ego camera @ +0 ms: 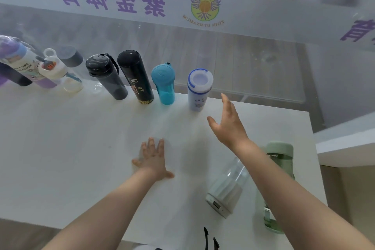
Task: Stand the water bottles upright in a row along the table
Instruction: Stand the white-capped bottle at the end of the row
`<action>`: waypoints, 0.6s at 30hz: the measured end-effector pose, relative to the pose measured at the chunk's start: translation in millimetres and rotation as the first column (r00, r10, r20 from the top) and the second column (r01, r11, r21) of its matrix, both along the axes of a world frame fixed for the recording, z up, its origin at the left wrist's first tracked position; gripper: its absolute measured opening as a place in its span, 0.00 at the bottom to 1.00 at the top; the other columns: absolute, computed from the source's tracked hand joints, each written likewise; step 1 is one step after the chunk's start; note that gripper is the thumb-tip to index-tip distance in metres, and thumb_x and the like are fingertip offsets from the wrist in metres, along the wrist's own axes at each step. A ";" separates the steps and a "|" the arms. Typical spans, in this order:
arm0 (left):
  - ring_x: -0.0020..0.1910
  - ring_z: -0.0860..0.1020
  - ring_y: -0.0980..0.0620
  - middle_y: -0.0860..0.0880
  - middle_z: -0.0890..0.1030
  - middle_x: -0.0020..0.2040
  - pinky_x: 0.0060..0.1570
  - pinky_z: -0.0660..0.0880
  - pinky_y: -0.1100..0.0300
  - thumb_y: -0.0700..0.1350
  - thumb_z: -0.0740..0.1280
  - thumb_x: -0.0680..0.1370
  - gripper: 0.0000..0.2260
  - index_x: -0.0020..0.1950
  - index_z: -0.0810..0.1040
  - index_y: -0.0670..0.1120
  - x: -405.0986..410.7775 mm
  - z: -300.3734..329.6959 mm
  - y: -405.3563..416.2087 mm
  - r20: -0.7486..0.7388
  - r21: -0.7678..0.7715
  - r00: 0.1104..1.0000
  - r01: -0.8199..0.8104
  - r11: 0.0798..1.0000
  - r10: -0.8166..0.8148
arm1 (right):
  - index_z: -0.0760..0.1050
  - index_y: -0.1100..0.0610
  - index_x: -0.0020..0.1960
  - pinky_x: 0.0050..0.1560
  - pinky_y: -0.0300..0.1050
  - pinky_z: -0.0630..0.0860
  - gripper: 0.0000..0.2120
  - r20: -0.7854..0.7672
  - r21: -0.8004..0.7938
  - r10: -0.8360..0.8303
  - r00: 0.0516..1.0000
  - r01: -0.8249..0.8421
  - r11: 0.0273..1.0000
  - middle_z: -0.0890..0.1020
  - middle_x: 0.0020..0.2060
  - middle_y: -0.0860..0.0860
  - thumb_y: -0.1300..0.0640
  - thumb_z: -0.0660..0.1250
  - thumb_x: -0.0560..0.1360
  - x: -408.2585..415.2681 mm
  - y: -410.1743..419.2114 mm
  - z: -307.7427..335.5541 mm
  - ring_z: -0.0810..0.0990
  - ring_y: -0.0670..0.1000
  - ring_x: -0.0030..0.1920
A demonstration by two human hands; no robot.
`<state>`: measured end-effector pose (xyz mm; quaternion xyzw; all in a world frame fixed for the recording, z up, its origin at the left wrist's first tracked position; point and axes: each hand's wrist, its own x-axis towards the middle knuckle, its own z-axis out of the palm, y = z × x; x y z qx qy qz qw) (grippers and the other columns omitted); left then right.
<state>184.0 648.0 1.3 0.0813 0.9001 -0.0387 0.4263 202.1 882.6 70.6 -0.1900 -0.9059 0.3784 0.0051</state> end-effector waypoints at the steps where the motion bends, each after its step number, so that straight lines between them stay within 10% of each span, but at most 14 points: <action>1: 0.76 0.32 0.41 0.47 0.27 0.76 0.68 0.56 0.30 0.64 0.72 0.68 0.57 0.75 0.28 0.53 -0.1 0.4 -0.1 0.003 0.006 1.000 0.000 1.000 0.000 | 0.50 0.56 0.77 0.70 0.43 0.58 0.36 0.010 0.012 0.032 0.999 -0.032 0.999 0.60 0.75 0.53 0.55 0.66 0.76 15.5 0.2 -3.8 0.59 0.53 0.74; 11: 0.77 0.34 0.43 0.49 0.30 0.77 0.68 0.56 0.29 0.63 0.75 0.66 0.58 0.76 0.32 0.55 2.2 -2.5 -4.5 -0.040 0.057 0.999 -0.026 0.998 0.028 | 0.72 0.52 0.66 0.73 0.41 0.45 0.27 0.271 0.267 0.428 0.862 -0.494 0.827 0.75 0.63 0.49 0.68 0.60 0.69 136.4 11.8 -41.4 0.68 0.54 0.68; 18: 0.77 0.35 0.45 0.49 0.31 0.78 0.68 0.57 0.30 0.64 0.75 0.65 0.58 0.77 0.33 0.55 5.5 -7.2 -7.6 -0.084 0.087 0.996 -0.029 0.996 0.037 | 0.53 0.43 0.76 0.75 0.48 0.34 0.42 0.459 0.268 0.525 0.717 -0.675 0.688 0.54 0.77 0.49 0.66 0.57 0.66 163.7 18.8 -31.4 0.45 0.54 0.77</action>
